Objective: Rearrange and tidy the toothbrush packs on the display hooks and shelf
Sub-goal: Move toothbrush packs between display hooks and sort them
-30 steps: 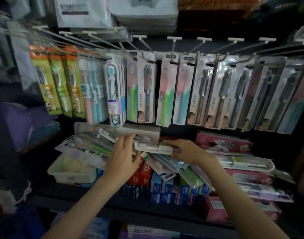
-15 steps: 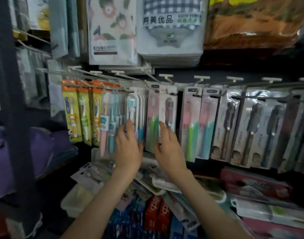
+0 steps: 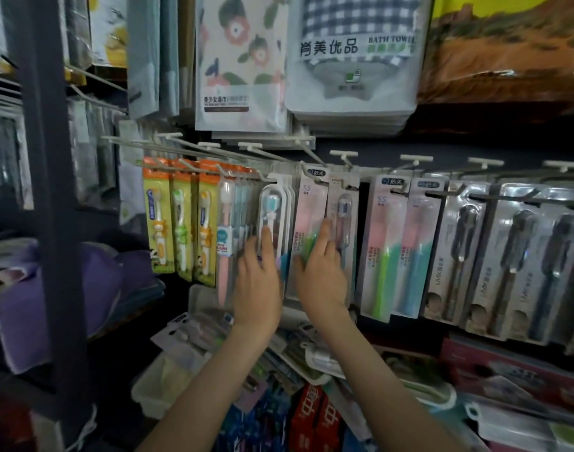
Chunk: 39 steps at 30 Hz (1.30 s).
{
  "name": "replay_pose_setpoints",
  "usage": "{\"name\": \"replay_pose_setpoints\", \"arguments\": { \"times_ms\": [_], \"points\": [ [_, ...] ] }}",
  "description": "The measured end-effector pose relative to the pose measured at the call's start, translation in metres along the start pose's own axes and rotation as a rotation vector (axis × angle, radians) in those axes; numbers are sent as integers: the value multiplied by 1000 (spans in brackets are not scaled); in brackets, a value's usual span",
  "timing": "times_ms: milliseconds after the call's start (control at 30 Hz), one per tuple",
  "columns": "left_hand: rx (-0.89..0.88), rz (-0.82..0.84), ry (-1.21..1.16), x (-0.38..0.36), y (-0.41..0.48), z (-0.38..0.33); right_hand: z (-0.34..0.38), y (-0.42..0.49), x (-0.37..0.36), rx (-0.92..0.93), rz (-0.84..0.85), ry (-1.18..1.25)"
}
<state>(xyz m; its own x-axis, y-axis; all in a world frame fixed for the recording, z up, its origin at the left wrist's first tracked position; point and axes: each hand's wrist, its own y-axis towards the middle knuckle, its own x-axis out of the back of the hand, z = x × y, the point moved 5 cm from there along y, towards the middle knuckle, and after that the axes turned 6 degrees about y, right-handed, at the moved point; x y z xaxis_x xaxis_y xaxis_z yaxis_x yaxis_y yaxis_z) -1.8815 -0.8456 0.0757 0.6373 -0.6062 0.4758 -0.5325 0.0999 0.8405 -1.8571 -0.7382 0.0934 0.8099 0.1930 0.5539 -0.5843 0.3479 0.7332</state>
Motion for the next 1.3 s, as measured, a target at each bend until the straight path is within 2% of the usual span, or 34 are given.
{"name": "replay_pose_setpoints", "arguments": {
  "times_ms": [167,267,433,600,700,833,1033,1167,1300],
  "points": [
    [-36,23,150,8,-1,2,1,2,-4,-56,7,-27],
    [-50,35,178,11,-3,4,2,-2,2,-122,58,150],
    [-75,-10,248,22,-8,-1,7,-15,21,-126,115,488],
    [-58,111,-105,26,-17,-8,16,-25,39,-83,131,562],
    [-43,76,-266,38,-22,-10,19,-33,49,-27,114,536],
    [-68,20,-349,60,-32,-14,21,-45,57,36,77,490],
    [-142,69,-440,72,-40,-25,25,-50,67,59,60,419],
    [-64,157,-507,72,-37,-30,29,-52,70,35,134,531],
    [147,296,-759,68,-36,-29,28,-52,74,31,195,592]
  ]
}}
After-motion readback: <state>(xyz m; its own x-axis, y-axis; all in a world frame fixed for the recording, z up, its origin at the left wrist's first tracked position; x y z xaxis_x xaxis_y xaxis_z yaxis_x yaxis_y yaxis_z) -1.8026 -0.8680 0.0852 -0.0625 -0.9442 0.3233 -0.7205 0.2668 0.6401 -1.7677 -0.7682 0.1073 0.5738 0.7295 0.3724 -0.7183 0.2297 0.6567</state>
